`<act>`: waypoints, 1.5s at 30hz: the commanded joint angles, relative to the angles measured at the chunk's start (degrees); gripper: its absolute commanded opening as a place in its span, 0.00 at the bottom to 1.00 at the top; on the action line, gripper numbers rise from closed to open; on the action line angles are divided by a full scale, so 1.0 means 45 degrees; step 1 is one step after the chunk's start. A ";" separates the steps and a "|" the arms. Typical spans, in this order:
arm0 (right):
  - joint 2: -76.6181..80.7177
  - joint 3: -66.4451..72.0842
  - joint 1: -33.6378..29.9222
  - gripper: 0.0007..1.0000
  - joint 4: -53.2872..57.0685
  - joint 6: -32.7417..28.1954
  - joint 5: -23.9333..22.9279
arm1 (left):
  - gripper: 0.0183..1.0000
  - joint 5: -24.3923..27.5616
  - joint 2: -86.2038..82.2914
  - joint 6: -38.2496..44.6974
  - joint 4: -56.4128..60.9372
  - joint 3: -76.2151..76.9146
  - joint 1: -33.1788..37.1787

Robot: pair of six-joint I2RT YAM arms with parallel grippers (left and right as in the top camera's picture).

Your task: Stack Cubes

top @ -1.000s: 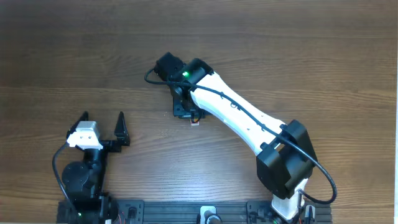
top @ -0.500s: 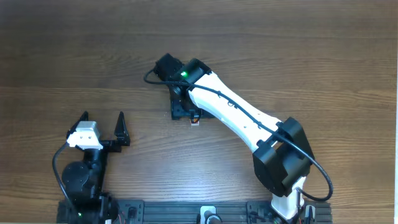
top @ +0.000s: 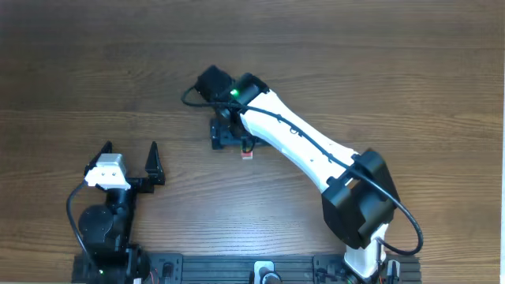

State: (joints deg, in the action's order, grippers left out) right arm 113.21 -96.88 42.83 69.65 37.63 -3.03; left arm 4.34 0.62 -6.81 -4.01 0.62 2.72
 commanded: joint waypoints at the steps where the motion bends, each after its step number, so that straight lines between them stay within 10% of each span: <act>1: -0.1059 -0.0573 -0.1214 0.99 -0.0549 -0.1831 -0.0505 | 1.00 0.0126 -0.0063 0.0223 -0.0019 -0.0068 0.0063; 11: -0.4517 0.1666 -0.5183 0.99 -0.2293 -0.4386 -0.1292 | 1.00 0.0126 -0.0063 0.0223 -0.0019 -0.0068 0.0063; 23: -1.4513 1.3590 -0.6630 0.99 -0.9641 -0.5814 -0.2346 | 1.00 0.0126 -0.0063 0.0223 -0.0019 -0.0068 0.0063; 45: -2.5092 2.0716 -0.9340 0.99 -1.2774 -0.8854 0.0510 | 1.00 0.0126 -0.0063 0.0223 -0.0019 -0.0068 0.0063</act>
State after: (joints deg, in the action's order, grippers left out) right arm 0.80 -4.47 5.13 12.75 -0.08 -4.97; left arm 4.54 0.62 -6.63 -4.03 0.62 2.72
